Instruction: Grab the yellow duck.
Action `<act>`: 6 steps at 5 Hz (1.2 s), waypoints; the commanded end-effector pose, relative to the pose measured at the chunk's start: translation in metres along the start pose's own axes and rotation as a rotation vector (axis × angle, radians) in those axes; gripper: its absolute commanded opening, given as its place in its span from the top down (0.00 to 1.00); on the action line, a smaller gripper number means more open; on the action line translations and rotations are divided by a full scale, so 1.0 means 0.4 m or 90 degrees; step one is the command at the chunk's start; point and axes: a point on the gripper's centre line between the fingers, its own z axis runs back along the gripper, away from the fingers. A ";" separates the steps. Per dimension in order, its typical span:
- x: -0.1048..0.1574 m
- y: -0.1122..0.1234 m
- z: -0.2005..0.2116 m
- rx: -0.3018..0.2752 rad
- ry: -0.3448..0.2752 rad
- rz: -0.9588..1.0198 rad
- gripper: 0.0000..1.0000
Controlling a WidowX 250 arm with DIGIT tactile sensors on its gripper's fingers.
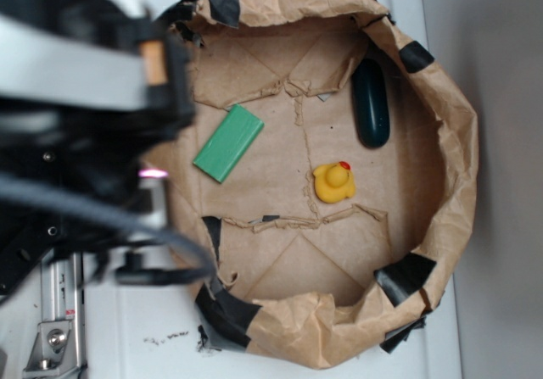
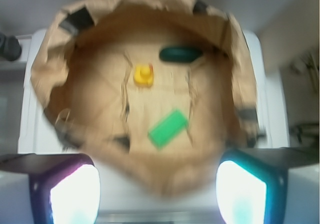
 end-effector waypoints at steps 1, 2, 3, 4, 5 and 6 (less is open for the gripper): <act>0.105 0.059 -0.149 0.015 -0.011 -0.043 0.00; 0.123 0.082 -0.240 -0.002 0.001 -0.025 0.00; 0.130 0.083 -0.327 0.011 0.014 0.015 0.00; 0.132 0.072 -0.382 0.007 0.042 0.064 0.00; 0.135 0.056 -0.420 -0.028 0.063 0.112 0.00; 0.145 0.043 -0.432 -0.037 0.067 0.149 0.00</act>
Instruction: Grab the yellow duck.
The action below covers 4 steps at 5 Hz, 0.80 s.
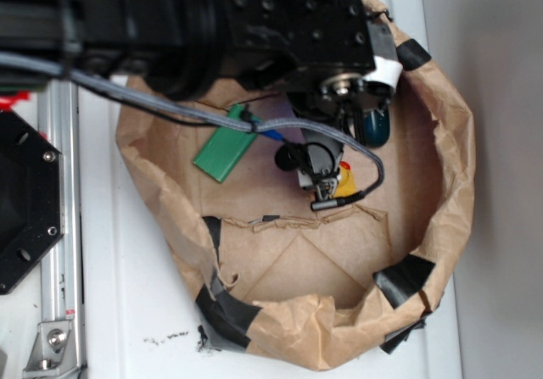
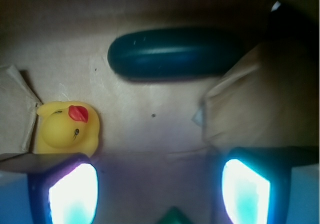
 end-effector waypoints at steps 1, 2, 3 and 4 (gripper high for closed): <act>0.029 -0.023 0.054 -0.031 -0.046 0.046 0.00; 0.016 0.000 0.112 -0.033 -0.087 0.055 0.00; 0.036 -0.002 0.110 -0.025 -0.087 0.052 0.00; 0.046 -0.016 0.082 -0.019 -0.066 0.043 0.00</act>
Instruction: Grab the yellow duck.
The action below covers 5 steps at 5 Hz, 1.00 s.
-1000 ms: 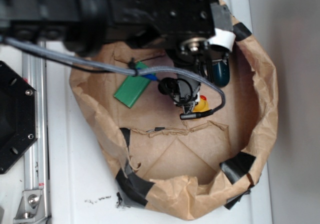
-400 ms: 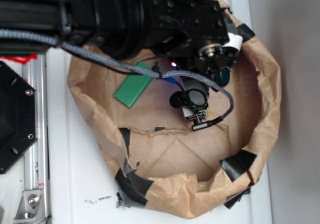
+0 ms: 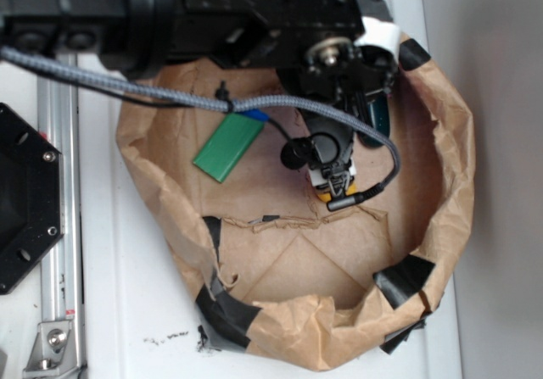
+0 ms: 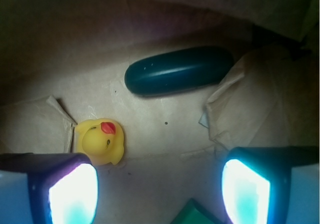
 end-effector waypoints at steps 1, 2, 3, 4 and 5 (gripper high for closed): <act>0.024 -0.039 -0.023 0.010 -0.002 -0.019 0.00; 0.026 -0.052 -0.033 0.021 -0.001 -0.028 0.00; 0.024 -0.042 -0.055 0.028 0.013 -0.024 0.00; 0.017 -0.032 -0.075 0.030 0.028 -0.022 0.00; 0.011 -0.026 -0.096 0.032 0.045 -0.021 0.00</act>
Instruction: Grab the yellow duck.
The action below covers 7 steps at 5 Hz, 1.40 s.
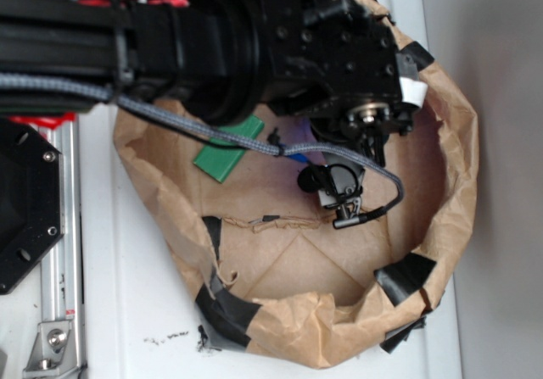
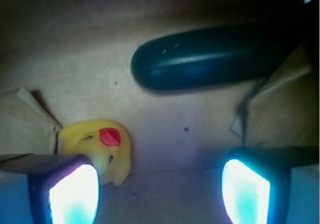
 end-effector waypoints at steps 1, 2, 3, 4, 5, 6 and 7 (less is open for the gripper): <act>0.009 0.005 -0.032 0.009 0.011 0.003 0.00; 0.012 0.008 -0.049 0.015 0.020 0.000 0.00; 0.020 0.008 -0.055 0.019 0.022 -0.002 0.00; 0.017 0.000 -0.062 0.015 0.028 -0.004 0.00; -0.013 -0.035 -0.066 -0.014 0.041 -0.019 0.00; -0.035 -0.084 -0.053 -0.026 0.041 -0.046 0.00; -0.038 -0.104 -0.025 -0.028 0.023 -0.062 0.00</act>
